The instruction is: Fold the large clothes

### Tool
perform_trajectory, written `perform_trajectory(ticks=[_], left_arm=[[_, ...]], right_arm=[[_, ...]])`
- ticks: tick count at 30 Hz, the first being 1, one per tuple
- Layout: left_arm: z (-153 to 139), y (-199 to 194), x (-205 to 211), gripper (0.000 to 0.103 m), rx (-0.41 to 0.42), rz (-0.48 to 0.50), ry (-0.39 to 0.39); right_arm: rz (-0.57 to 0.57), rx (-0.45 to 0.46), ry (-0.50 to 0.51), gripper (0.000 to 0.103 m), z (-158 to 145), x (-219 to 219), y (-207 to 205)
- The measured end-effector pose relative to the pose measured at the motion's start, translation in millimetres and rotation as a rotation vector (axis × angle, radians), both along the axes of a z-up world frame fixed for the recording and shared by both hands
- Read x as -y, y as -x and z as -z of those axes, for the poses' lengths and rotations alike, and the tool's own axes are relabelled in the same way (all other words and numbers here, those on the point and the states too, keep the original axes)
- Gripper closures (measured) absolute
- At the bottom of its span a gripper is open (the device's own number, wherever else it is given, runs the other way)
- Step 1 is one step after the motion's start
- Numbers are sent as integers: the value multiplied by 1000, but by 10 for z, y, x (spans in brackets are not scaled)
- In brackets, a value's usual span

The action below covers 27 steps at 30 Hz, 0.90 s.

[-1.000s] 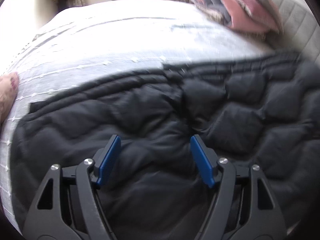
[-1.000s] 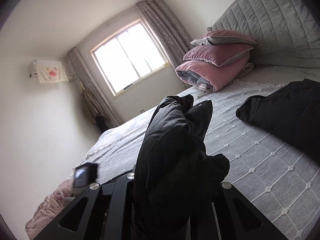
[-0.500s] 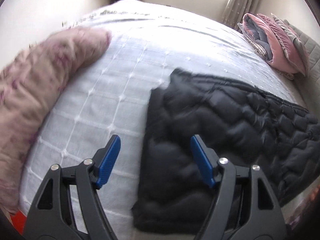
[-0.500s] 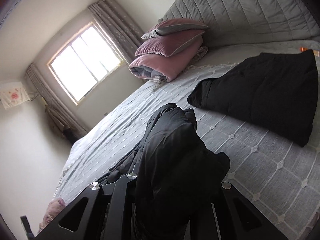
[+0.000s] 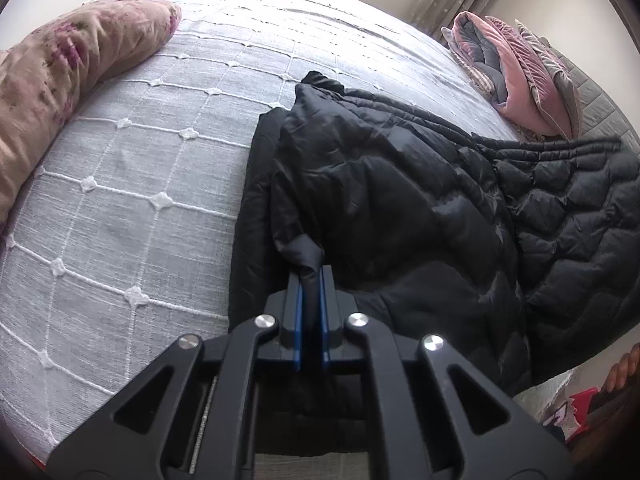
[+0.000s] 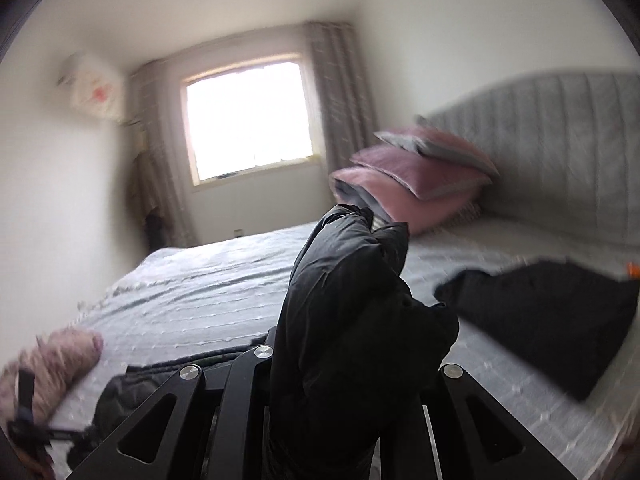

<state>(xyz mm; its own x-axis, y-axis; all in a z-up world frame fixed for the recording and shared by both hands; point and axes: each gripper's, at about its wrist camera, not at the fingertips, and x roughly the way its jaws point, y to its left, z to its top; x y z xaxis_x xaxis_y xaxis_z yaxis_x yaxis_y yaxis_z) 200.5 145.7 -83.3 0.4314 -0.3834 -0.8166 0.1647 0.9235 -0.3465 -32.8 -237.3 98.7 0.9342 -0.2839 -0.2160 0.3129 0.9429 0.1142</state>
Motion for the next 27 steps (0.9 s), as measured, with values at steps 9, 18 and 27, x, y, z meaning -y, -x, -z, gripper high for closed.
perform_trajectory(ticks=[9, 18, 27], left_arm=[[0, 8, -199, 94, -46, -32, 132], [-135, -31, -578, 92, 4, -112, 169], [-420, 69, -581, 51, 68, -113, 245]], right_arm=[[-291, -29, 308, 88, 86, -1357, -401], [-638, -311, 390, 67, 806, -2122, -834], [-980, -342, 334, 22, 735, -2054, -399]])
